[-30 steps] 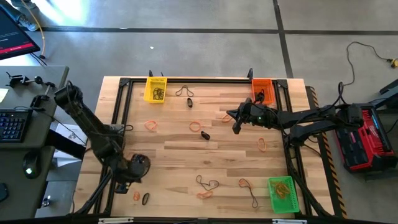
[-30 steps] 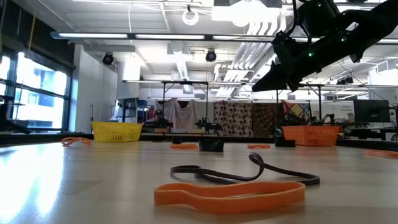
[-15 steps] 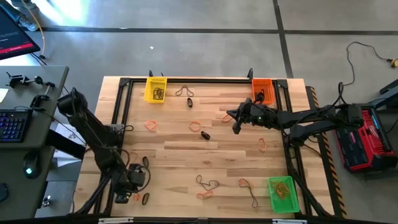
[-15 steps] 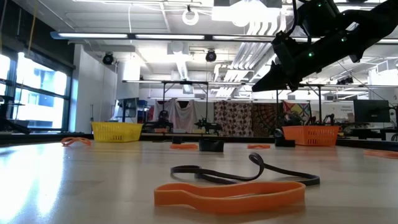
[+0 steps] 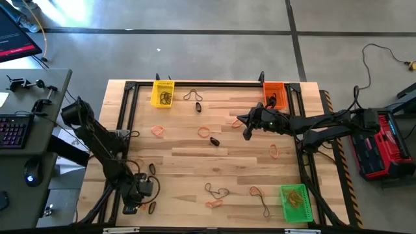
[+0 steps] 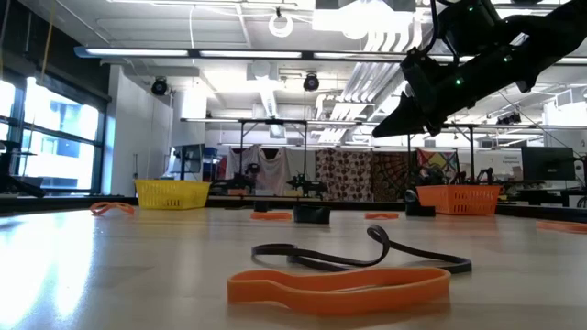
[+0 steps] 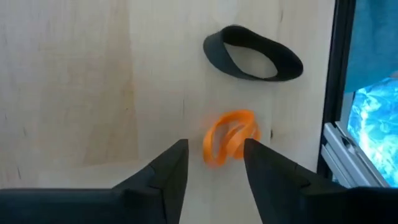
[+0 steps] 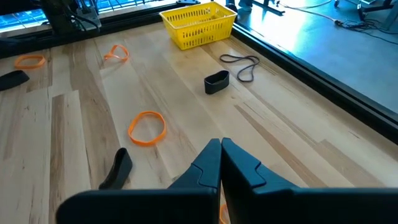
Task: Sort rubber bands into baskets
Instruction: Put the orange rubber band into the green bin
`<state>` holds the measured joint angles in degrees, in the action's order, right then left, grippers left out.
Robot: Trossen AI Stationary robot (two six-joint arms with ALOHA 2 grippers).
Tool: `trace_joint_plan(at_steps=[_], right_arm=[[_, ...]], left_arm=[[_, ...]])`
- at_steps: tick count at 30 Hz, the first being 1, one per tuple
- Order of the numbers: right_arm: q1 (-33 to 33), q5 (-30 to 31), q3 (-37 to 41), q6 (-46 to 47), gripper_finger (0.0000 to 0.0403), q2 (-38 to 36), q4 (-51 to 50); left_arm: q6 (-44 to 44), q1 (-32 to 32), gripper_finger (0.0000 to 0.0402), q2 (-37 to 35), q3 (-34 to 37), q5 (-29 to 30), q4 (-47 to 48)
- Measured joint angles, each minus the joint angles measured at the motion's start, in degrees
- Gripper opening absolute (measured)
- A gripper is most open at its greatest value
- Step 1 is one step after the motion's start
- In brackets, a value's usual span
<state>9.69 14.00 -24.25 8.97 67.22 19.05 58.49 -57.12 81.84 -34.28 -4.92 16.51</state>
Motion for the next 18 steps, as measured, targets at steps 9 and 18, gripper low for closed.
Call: trace_joint_plan(at_steps=[9, 18], right_arm=[[0.00, 0.00, -0.01, -0.02, 0.0000, 0.00, -0.09], [0.00, 0.00, -0.01, -0.02, 0.0000, 0.00, -0.46]], left_arm=[[-0.05, 0.00, 0.0097, 0.74, 0.00, 0.36, -0.09], [-1.54, 0.27, 0.0008, 0.70, 0.00, -1.95, -0.50]])
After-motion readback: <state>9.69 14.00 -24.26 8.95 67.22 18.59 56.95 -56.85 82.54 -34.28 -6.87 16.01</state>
